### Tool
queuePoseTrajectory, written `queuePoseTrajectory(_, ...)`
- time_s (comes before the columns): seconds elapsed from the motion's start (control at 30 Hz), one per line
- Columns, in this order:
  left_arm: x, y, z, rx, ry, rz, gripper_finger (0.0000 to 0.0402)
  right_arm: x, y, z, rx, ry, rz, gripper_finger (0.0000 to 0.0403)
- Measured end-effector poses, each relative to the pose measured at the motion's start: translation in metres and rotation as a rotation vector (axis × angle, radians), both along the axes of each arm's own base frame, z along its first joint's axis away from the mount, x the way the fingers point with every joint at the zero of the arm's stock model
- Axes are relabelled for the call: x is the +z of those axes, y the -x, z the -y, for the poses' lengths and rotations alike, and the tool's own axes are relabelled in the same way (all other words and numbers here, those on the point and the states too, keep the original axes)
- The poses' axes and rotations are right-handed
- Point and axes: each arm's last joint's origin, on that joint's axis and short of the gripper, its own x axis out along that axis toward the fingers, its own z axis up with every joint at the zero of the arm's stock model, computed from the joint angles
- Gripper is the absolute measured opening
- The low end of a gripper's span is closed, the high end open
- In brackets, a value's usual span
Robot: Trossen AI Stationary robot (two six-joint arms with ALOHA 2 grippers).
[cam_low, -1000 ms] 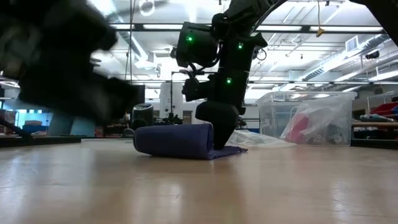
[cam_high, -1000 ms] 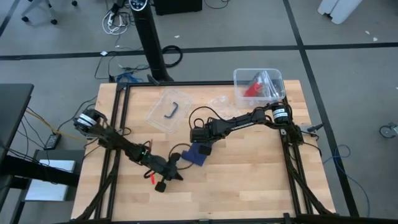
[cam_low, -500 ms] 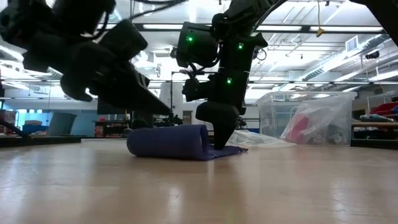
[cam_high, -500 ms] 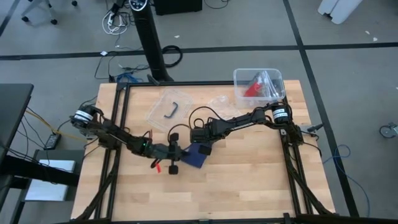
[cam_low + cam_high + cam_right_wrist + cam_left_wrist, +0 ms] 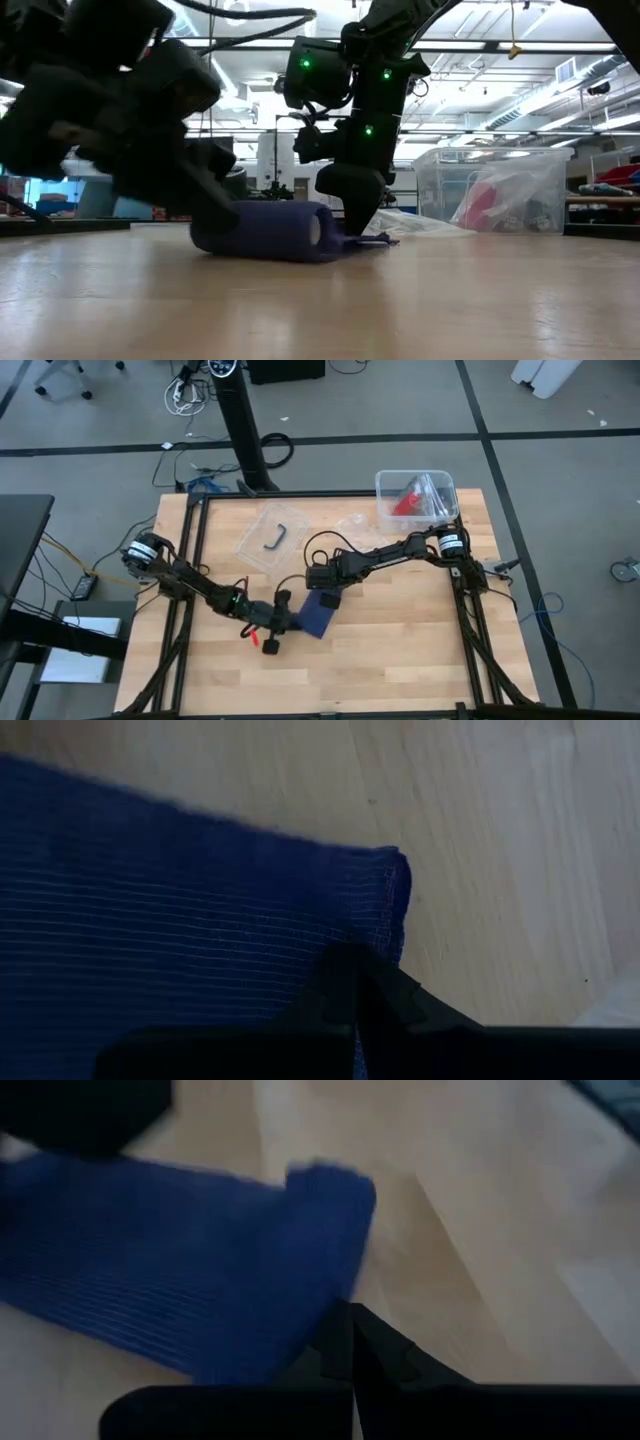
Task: Roll bandage
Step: Roll the blue bandage
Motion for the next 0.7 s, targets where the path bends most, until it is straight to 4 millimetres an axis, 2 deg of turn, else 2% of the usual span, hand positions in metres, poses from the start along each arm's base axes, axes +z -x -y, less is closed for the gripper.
queuePoseTrajectory(0.2,-0.008,0.011,0.011,0.018,-0.021,-0.085,0.0001,0.000,0.001,0.003,-0.002,0.010,-0.010,0.0000)
queuePoseTrajectory(0.33,-0.008,0.014,0.020,0.011,-0.018,-0.071,0.0001,0.000,0.001,0.006,-0.008,0.020,-0.016,0.0000)
queuePoseTrajectory(0.5,0.012,0.013,0.032,-0.001,-0.014,0.116,0.0001,0.000,0.002,0.006,-0.010,0.032,-0.018,0.0000)
queuePoseTrajectory(0.7,0.027,0.007,0.018,0.086,-0.054,0.181,0.0001,0.002,0.002,0.005,-0.007,0.035,-0.015,0.0000)
